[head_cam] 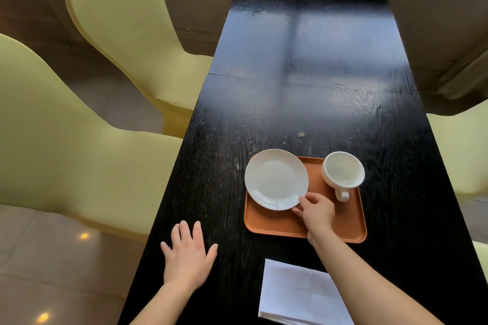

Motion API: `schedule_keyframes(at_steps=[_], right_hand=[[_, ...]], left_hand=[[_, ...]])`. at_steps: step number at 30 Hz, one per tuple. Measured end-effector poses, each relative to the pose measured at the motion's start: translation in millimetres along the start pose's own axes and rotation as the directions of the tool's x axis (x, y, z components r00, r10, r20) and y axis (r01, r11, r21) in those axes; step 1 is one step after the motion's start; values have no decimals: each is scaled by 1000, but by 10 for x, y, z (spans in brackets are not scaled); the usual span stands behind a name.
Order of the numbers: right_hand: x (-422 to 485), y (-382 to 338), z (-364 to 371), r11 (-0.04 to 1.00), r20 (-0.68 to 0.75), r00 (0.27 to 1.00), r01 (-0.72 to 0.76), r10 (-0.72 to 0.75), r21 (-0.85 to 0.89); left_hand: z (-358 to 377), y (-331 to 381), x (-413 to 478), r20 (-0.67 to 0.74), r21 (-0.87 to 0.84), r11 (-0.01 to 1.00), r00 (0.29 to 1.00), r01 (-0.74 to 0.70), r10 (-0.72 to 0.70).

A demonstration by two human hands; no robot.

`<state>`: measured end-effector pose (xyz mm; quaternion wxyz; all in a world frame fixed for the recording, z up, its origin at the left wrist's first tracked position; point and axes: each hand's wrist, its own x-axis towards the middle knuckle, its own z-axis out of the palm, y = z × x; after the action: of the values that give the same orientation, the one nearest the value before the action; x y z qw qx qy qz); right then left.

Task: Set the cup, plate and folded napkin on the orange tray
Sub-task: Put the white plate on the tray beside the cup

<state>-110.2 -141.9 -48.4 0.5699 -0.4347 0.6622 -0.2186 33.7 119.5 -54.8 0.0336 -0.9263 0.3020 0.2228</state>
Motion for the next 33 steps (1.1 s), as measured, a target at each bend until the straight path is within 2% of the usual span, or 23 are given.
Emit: schedule_keyframes(at_steps=[4,16,21,26,29,33], right_hand=[[56,-11,49,978,30,994,105,-101,-179],[-69,-10,-139,986,67,996,74,-64,-152],[-312,12,-373,980,110,987,131,-116,-148],[-568,201,-793,948,139,975,205,-175,-244],[-686,373,-1057,882,144,968,247,-205,-401],[-766,574,-1326,641,229,932,360,-281,-677]], left_hand=[[26,8,8,0,-17,1000,1000,13,-13],[-22,90,-17,3,-92,995,1000,27,-27],[-42,318,-203,-17,-109,990,996,-86,84],[-26,622,-402,-11,-142,968,978,-206,206],[32,800,-491,34,-206,953,972,-222,233],[71,974,-551,83,-205,950,963,-234,255]])
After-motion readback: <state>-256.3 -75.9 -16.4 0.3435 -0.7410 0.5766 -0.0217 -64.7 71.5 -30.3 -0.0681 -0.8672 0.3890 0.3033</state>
